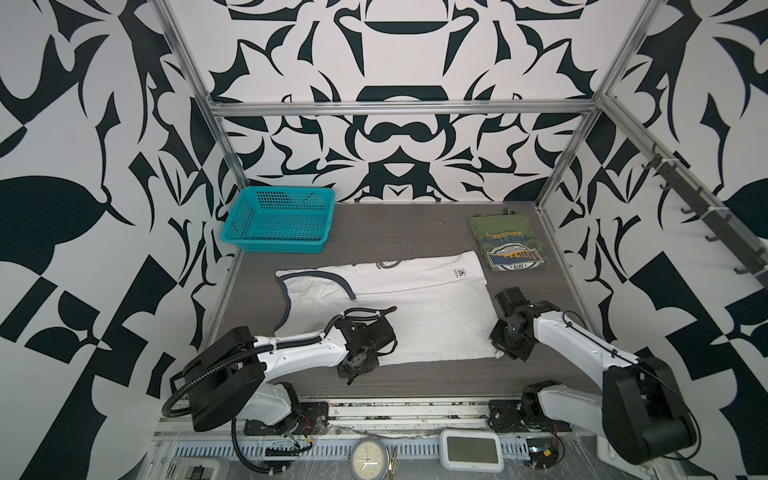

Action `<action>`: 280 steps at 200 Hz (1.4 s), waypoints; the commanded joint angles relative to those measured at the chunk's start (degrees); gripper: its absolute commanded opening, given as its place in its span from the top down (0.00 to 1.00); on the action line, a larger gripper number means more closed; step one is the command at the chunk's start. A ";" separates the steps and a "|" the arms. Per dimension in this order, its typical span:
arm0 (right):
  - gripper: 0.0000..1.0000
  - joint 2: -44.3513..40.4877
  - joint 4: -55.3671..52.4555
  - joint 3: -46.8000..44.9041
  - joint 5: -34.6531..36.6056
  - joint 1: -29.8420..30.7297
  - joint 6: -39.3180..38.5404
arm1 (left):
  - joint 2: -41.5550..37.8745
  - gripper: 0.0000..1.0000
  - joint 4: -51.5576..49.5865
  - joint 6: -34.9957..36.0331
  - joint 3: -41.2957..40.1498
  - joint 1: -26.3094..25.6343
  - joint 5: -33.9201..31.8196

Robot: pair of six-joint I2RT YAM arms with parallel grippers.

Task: Fold and stack tank tops
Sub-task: Fold the tank top at the center of the table.

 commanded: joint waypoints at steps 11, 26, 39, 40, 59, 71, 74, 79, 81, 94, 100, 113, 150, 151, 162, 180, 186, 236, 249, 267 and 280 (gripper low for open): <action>0.90 1.32 0.74 0.20 0.38 0.36 -0.12 | 0.75 0.81 0.14 -0.37 -0.91 -0.12 -1.26; 0.92 0.70 -0.78 1.03 1.82 0.41 -0.61 | -0.30 0.85 -0.33 -0.29 -0.52 -0.14 -1.97; 0.96 -0.76 -2.48 1.83 2.94 0.43 -0.98 | -1.36 0.90 -1.29 -0.14 0.32 -0.12 -3.08; 0.96 -0.84 -2.61 1.85 2.97 0.43 -1.00 | -1.43 0.91 -1.38 -0.14 0.38 -0.12 -3.12; 1.00 -3.89 -3.79 2.75 3.25 0.45 -1.52 | -2.99 0.97 -3.10 0.29 2.10 -0.14 -4.88; 1.00 -5.07 -4.74 4.25 3.99 0.43 -1.96 | -4.31 0.99 -4.02 0.73 3.03 -0.12 -5.78; 1.00 -5.25 -5.06 4.70 4.14 0.43 -2.20 | -4.63 0.99 -4.42 0.81 3.40 -0.09 -5.99; 1.00 -5.38 -5.42 5.56 4.18 0.43 -2.48 | -5.12 0.99 -5.04 0.91 4.04 -0.07 -6.37; 1.00 -5.44 -5.47 5.80 4.16 0.43 -2.57 | -5.37 0.99 -5.31 0.92 4.30 -0.10 -6.55; 1.00 -5.04 -4.92 7.55 2.83 0.43 -3.59 | -6.33 1.00 -6.78 1.44 5.64 0.41 -7.29; 1.00 -4.49 -4.49 8.44 2.42 0.37 -4.07 | -6.36 1.00 -7.18 1.81 6.25 1.08 -7.32; 1.00 -1.97 -3.59 10.76 1.35 0.34 -5.54 | -8.66 1.00 -7.36 3.20 6.82 3.37 -6.41; 1.00 6.64 -1.93 20.14 0.80 0.05 -10.57 | -7.77 1.00 -4.32 8.11 7.71 12.20 -3.89; 1.00 6.86 -1.85 20.41 0.80 0.02 -10.67 | -7.67 1.00 -4.12 8.34 7.81 12.46 -3.79; 1.00 9.44 -0.54 22.54 0.85 -0.35 -11.70 | -5.63 1.00 -1.80 10.61 8.20 15.16 -2.34; 1.00 13.93 0.68 25.68 0.66 -1.54 -13.16 | -1.13 1.00 0.48 13.83 9.82 18.57 -0.69; 1.00 15.29 0.81 26.56 0.64 -1.82 -13.59 | 0.40 1.00 0.85 14.80 10.60 19.28 -0.79; 0.99 23.17 4.70 28.60 -0.59 -3.84 -15.55 | 10.15 1.00 3.44 19.74 17.21 23.87 -1.13; 0.99 24.40 4.75 29.11 -0.73 -4.48 -15.60 | 11.72 1.00 3.56 20.56 18.54 25.53 -1.20; 0.98 24.79 6.12 28.57 -0.86 -5.37 -15.60 | 13.70 0.99 4.46 22.04 20.04 27.20 -1.45; 0.98 25.17 6.62 28.79 -0.93 -5.95 -15.85 | 15.93 0.98 4.52 23.06 21.41 28.25 0.24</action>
